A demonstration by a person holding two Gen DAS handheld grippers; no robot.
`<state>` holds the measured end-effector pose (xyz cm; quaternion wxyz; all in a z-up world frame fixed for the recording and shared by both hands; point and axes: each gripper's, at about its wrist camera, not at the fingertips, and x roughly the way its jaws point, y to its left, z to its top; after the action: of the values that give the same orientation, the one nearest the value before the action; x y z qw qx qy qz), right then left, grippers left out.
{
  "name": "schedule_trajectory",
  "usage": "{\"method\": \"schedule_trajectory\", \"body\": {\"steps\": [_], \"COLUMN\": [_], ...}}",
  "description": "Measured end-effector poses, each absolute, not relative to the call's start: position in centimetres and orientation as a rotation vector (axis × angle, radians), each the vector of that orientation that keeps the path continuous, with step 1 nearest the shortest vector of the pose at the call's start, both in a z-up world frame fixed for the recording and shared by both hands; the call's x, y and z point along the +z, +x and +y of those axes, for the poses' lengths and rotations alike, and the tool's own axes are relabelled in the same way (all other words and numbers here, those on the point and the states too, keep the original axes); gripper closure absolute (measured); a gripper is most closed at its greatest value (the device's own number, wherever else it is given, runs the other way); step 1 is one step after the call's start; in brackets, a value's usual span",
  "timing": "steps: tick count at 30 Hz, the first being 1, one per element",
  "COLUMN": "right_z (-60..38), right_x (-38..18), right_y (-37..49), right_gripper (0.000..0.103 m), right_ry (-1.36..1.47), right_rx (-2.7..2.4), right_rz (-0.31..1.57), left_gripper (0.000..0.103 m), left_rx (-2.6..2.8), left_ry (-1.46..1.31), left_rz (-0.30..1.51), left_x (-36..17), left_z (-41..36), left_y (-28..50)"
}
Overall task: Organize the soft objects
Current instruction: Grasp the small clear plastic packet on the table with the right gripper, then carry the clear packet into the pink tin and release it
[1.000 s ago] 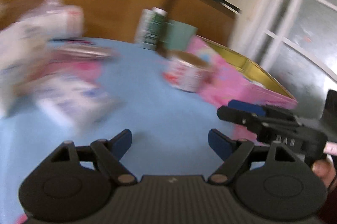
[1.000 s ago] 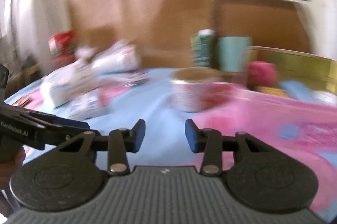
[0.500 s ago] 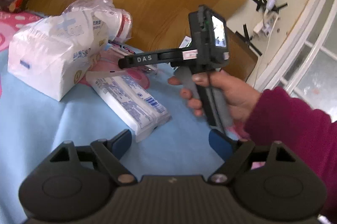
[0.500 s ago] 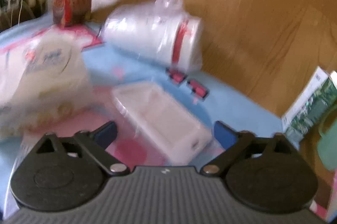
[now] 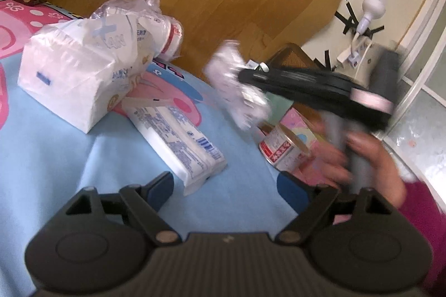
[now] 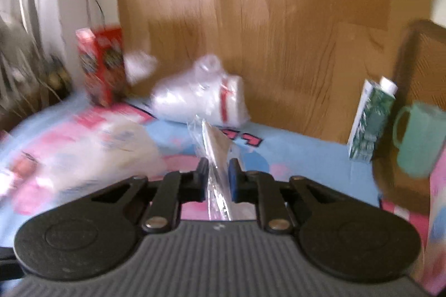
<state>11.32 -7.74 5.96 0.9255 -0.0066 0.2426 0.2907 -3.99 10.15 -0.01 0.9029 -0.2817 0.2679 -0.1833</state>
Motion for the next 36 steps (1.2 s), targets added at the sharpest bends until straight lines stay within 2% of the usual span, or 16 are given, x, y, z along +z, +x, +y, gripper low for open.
{"method": "schedule_trajectory", "body": {"steps": [5, 10, 12, 14, 15, 16, 18, 21, 24, 31, 36], "right_z": [-15.3, -22.6, -24.4, -26.2, -26.9, -27.4, -27.7, -26.7, -25.2, -22.4, -22.1], "right_x": [5.5, -0.4, -2.1, -3.1, -3.1, -3.0, -2.4, -1.2, -1.1, -2.3, -3.6], "right_y": [5.0, 1.3, 0.2, -0.7, -1.1, -1.6, -2.8, -5.1, -6.8, -8.6, -6.7], "right_gripper": [0.085, 0.085, 0.085, 0.08, 0.074, 0.062, 0.049, 0.042, 0.026, 0.018, 0.017], "right_ry": [0.283, 0.75, 0.82, 0.834, 0.821, 0.788, 0.685, 0.475, 0.304, -0.104, -0.154], "right_rx": [0.721, 0.762, 0.716, 0.605, 0.541, 0.49, 0.418, 0.402, 0.483, 0.633, 0.653], "right_rz": [0.584, 0.785, 0.797, 0.773, 0.753, 0.725, 0.656, 0.538, 0.485, 0.472, 0.517], "left_gripper": [0.015, 0.015, 0.015, 0.015, 0.015, 0.015, 0.015, 0.015, 0.015, 0.015, 0.017], "left_rx": [-0.384, -0.383, -0.389, -0.389, -0.385, -0.377, -0.374, -0.415, -0.489, -0.7, -0.731], "left_ry": [-0.594, -0.559, -0.529, -0.493, -0.475, -0.461, -0.447, -0.448, -0.462, -0.509, -0.493], "left_rz": [0.536, 0.551, 0.548, 0.546, 0.549, 0.551, 0.564, 0.587, 0.633, 0.775, 0.882], "left_x": [0.2, 0.5, 0.7, 1.0, 1.1, 1.3, 1.5, 1.9, 2.3, 2.1, 0.7], "left_z": [10.4, 9.8, 9.4, 8.9, 8.6, 8.4, 8.1, 7.2, 5.7, 0.9, -2.1], "left_y": [-4.2, -4.3, -4.4, -4.6, -4.7, -4.9, -5.2, -5.6, -5.5, -4.2, -2.8]}}
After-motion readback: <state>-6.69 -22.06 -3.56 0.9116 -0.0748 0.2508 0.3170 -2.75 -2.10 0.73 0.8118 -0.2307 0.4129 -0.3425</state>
